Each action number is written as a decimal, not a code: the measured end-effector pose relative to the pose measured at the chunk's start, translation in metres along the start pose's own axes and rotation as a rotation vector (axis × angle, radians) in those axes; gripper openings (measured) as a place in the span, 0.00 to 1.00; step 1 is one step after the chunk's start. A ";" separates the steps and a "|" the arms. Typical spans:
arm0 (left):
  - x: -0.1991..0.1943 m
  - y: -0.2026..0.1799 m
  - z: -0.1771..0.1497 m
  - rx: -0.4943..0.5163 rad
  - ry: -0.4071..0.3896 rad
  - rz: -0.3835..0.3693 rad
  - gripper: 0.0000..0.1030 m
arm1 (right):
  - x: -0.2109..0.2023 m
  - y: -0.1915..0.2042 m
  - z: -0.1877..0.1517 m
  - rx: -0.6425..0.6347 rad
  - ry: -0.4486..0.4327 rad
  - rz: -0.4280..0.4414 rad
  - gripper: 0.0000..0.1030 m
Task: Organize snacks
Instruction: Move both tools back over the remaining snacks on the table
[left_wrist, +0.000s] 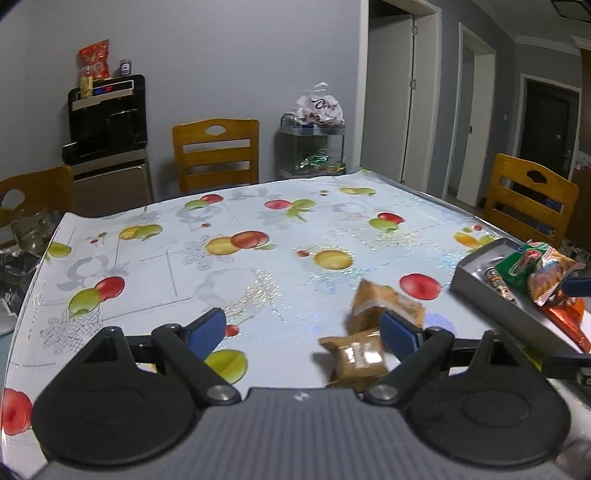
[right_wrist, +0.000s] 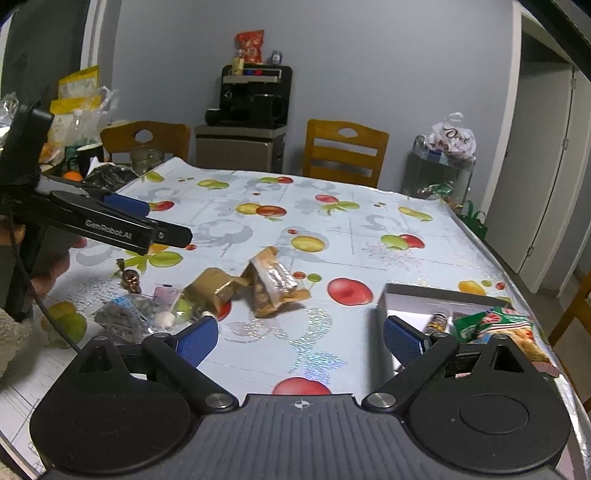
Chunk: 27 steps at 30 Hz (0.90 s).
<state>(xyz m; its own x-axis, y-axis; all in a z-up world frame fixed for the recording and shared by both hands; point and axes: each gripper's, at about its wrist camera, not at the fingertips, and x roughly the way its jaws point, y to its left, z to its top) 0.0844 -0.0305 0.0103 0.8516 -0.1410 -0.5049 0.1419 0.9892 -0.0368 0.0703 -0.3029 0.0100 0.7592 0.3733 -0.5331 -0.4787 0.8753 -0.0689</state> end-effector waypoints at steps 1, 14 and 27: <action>0.002 0.003 -0.001 -0.013 0.009 -0.005 0.88 | 0.002 0.003 0.000 -0.004 0.001 0.003 0.94; 0.000 0.008 -0.005 -0.044 0.013 -0.004 0.93 | 0.028 0.028 0.007 -0.002 0.034 0.082 0.95; 0.000 0.043 -0.006 -0.117 0.024 0.082 0.93 | 0.044 0.037 0.003 0.030 0.067 0.143 0.95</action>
<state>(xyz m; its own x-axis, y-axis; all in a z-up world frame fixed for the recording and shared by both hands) 0.0872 0.0124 0.0038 0.8453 -0.0596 -0.5309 0.0113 0.9955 -0.0938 0.0874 -0.2535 -0.0134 0.6530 0.4739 -0.5908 -0.5656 0.8239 0.0359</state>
